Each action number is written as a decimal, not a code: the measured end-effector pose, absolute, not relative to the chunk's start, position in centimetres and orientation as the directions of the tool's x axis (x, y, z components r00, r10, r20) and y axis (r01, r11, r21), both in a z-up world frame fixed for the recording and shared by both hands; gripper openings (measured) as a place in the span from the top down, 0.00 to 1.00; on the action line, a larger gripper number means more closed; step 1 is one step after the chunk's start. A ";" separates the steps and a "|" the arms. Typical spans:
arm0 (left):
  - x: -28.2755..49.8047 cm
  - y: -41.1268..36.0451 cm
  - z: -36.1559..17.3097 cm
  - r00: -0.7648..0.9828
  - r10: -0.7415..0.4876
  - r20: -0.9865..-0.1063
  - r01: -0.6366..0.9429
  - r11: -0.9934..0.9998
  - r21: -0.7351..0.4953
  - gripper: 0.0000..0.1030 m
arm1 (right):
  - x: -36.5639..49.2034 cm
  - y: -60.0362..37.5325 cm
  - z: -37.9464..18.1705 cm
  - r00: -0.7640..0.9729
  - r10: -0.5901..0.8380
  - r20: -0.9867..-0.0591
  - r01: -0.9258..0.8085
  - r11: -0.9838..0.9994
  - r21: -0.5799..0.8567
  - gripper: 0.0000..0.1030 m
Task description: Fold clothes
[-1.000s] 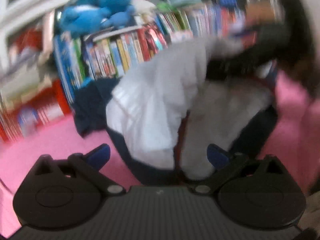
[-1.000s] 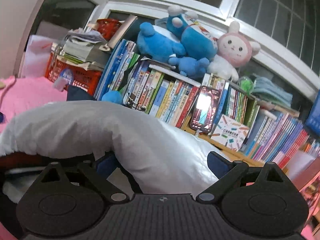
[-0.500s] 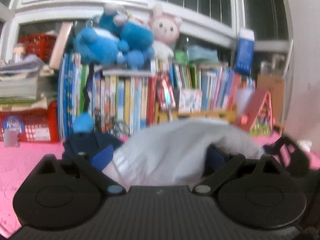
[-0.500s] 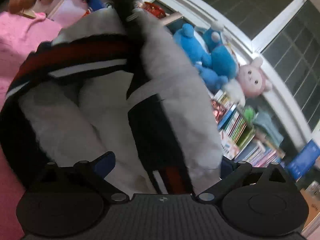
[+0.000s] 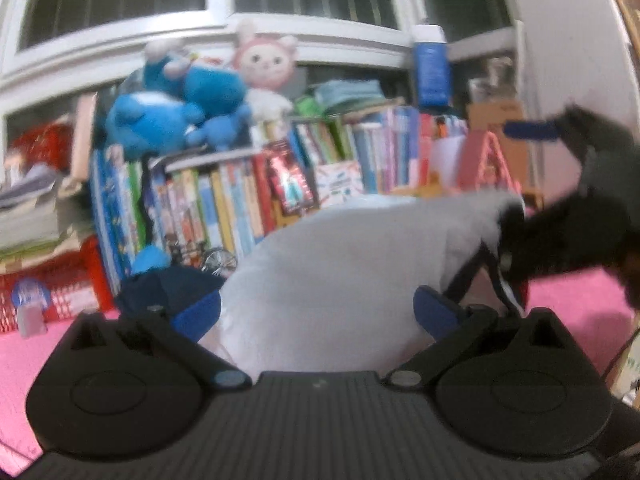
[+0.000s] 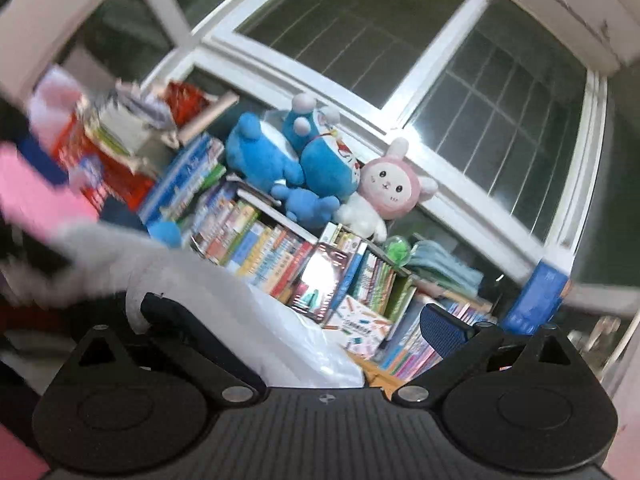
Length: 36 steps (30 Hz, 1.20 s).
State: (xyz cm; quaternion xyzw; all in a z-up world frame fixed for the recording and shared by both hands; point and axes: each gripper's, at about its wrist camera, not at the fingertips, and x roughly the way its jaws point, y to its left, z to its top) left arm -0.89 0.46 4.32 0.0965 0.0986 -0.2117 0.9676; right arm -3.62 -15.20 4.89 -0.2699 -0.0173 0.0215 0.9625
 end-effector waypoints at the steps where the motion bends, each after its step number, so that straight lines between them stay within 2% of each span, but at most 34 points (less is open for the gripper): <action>1: -1.4 0.4 4.5 0.886 -0.408 -0.220 0.443 0.885 0.143 0.00 | -4.1 -15.9 5.7 0.998 0.062 0.005 -0.051 0.869 -0.492 0.01; 4: -3.2 0.7 5.1 0.855 -0.486 -0.182 0.509 0.854 0.111 0.00 | -4.7 -17.9 7.1 0.996 0.078 -0.047 -0.091 0.910 -0.405 0.01; 7: -4.7 1.6 5.5 0.756 -0.639 -0.144 0.650 0.759 0.039 0.00 | -4.9 -20.5 8.4 0.979 0.151 -0.140 -0.178 0.961 -0.211 0.01; 10: -4.9 -0.4 5.0 0.791 -0.576 -0.206 0.605 0.788 0.117 0.00 | -4.0 -23.3 9.3 0.941 0.258 -0.218 -0.254 0.966 0.047 0.02; 11: -4.4 -1.6 4.2 0.823 -0.511 -0.248 0.557 0.811 0.177 0.00 | -3.8 -24.0 9.5 0.935 0.277 -0.223 -0.260 0.960 0.102 0.02; 14: -2.6 -4.6 1.7 0.876 -0.364 -0.315 0.454 0.842 0.291 0.00 | -4.3 -25.1 9.8 0.920 0.324 -0.220 -0.290 0.941 0.174 0.01; 16: -1.6 -5.7 0.4 0.903 -0.287 -0.318 0.392 0.853 0.344 0.00 | -4.6 -25.8 10.0 0.921 0.324 -0.214 -0.286 0.939 0.193 0.02; 17: -1.1 -6.1 -0.1 0.918 -0.244 -0.314 0.355 0.858 0.371 0.00 | -4.7 -26.1 10.0 0.929 0.306 -0.211 -0.269 0.945 0.186 0.01; 21: -0.3 -3.7 1.1 0.943 -0.167 -0.288 0.260 0.910 0.324 0.00 | -5.3 -27.4 10.2 0.953 0.231 -0.195 -0.202 0.966 0.160 0.00; 24: 0.3 -1.8 2.0 0.957 -0.107 -0.271 0.186 0.940 0.285 0.00 | -6.2 -25.7 8.6 0.978 0.118 -0.172 -0.130 0.989 -0.064 0.00; 27: 0.9 0.0 3.0 0.965 -0.045 -0.257 0.111 0.963 0.245 0.00 | -7.6 -22.2 5.7 0.962 0.198 -0.191 -0.241 0.941 -0.238 0.00; 30: 1.1 1.3 4.3 0.959 -0.112 -0.260 0.152 0.978 0.140 0.00 | -8.3 -17.8 2.2 0.949 0.226 -0.220 -0.303 0.847 -0.437 0.00; 33: 0.5 2.1 5.1 0.950 -0.188 -0.250 0.204 0.978 0.038 0.00 | -7.8 -14.0 -1.0 0.972 0.183 -0.147 -0.235 0.747 -0.622 0.00; 36: -0.2 2.6 5.7 0.944 -0.240 -0.226 0.243 0.970 -0.013 0.00 | -5.5 -11.4 -2.9 0.993 0.107 -0.044 -0.106 0.687 -0.719 0.01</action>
